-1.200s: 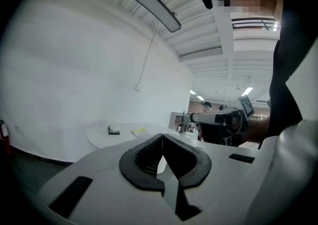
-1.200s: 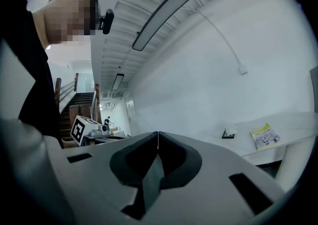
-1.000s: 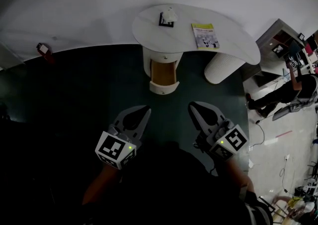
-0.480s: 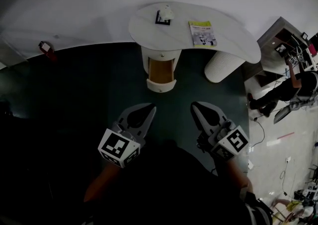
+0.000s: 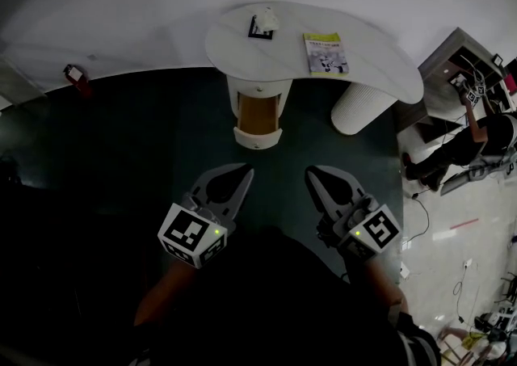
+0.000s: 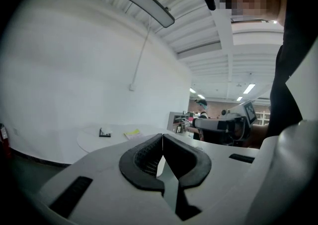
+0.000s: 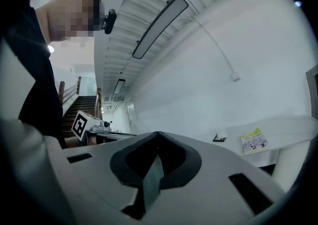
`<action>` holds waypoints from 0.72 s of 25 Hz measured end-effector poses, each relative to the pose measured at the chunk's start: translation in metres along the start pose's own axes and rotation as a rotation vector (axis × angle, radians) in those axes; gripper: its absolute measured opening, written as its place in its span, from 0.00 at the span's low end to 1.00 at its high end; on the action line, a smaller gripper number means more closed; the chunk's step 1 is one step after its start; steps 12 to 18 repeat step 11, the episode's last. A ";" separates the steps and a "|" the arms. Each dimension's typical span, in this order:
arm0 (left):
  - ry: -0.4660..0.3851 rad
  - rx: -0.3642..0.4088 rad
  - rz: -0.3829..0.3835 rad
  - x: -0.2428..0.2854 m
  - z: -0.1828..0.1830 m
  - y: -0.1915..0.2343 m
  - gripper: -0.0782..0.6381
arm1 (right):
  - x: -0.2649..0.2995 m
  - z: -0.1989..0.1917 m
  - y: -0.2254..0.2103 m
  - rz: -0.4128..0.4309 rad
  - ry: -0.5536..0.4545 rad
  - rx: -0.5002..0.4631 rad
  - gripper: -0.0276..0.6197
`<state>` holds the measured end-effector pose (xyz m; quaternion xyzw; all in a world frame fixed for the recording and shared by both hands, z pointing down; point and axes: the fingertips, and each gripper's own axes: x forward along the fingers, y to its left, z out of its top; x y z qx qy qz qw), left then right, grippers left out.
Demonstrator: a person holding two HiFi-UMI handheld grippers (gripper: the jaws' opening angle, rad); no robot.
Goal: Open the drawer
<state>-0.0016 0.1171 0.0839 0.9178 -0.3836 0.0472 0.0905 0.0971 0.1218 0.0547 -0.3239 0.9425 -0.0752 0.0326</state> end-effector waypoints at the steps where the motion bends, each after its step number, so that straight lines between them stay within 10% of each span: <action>1: 0.002 0.001 -0.001 0.003 0.001 -0.003 0.13 | -0.002 0.001 -0.002 0.002 -0.001 0.001 0.07; 18: 0.014 0.001 0.007 0.018 0.009 -0.020 0.13 | -0.023 0.009 -0.015 0.009 -0.012 0.019 0.07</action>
